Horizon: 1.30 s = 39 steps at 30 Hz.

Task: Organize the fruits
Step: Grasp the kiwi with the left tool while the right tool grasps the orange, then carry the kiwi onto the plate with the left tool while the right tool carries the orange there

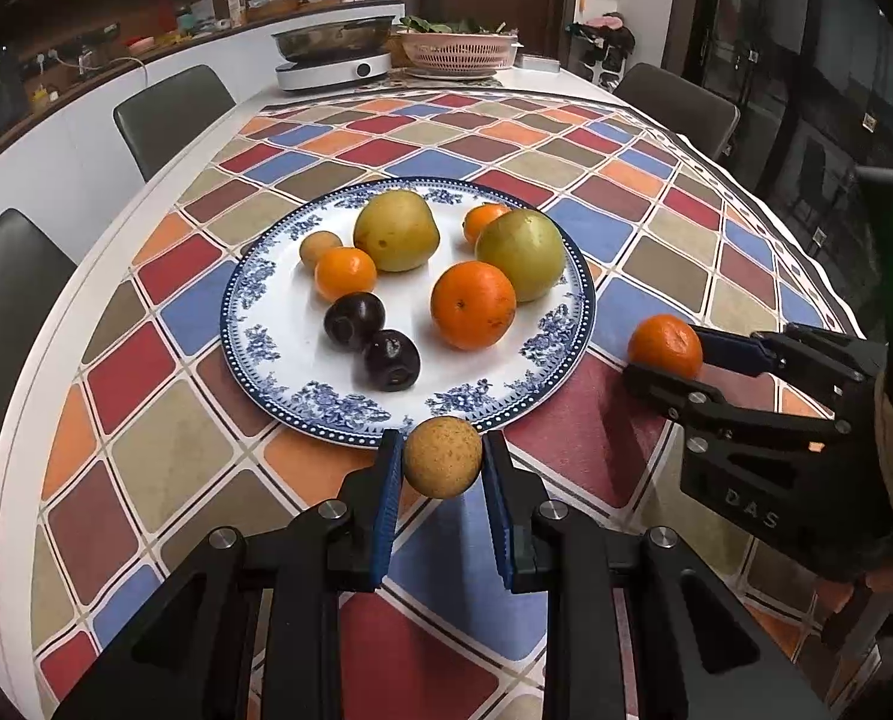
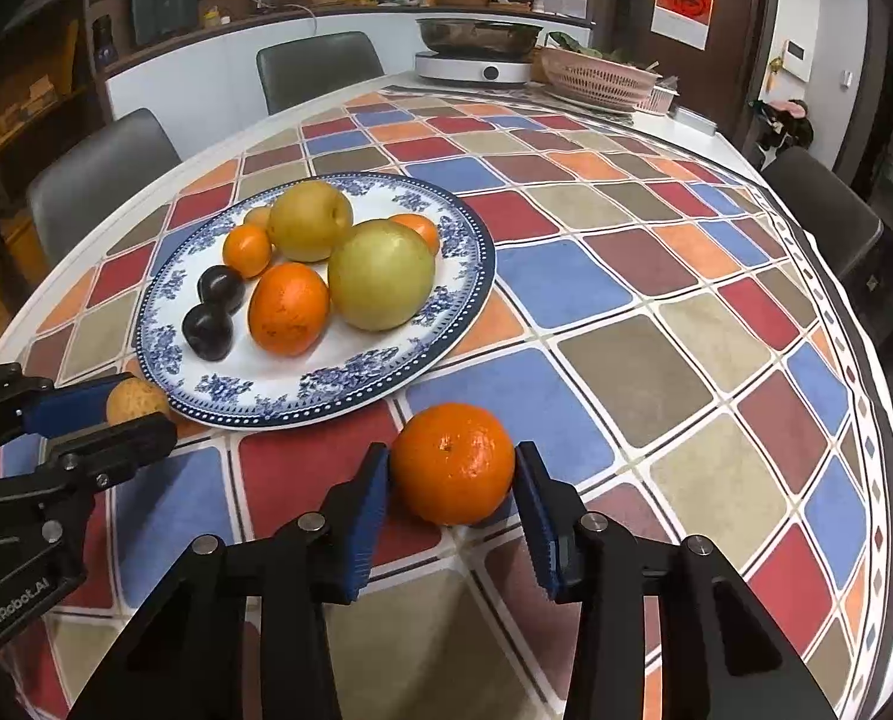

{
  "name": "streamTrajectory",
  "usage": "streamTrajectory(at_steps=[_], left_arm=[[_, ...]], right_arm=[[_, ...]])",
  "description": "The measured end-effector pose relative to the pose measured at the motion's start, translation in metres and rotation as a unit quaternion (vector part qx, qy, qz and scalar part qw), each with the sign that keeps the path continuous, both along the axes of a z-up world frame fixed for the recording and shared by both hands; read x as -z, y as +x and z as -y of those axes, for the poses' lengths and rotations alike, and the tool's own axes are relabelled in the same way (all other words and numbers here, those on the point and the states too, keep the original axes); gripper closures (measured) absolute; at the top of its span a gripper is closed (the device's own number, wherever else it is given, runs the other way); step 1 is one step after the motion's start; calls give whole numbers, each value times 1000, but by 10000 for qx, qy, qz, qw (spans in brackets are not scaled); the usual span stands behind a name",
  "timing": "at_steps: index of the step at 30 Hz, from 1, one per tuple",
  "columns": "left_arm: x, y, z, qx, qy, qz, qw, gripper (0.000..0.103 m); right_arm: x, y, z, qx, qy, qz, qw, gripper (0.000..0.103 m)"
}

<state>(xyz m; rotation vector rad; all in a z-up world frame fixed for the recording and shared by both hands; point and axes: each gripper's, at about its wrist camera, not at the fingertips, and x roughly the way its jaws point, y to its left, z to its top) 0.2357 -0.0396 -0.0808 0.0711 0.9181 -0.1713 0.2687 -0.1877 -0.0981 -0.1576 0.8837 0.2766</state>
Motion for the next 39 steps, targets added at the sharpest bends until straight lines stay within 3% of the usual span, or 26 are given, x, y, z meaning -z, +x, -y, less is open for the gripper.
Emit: streamTrajectory(at_steps=[20,39], left_arm=[[-48,-26,-25,-10,-194,634,9978,76],[-91,-18,-58,-138,-54,1284,9916,76]], right_arm=[[-63,-50,-19,-62,181,583,9981,61],[-112,-46,-52,-290,176,1160,9927,61]])
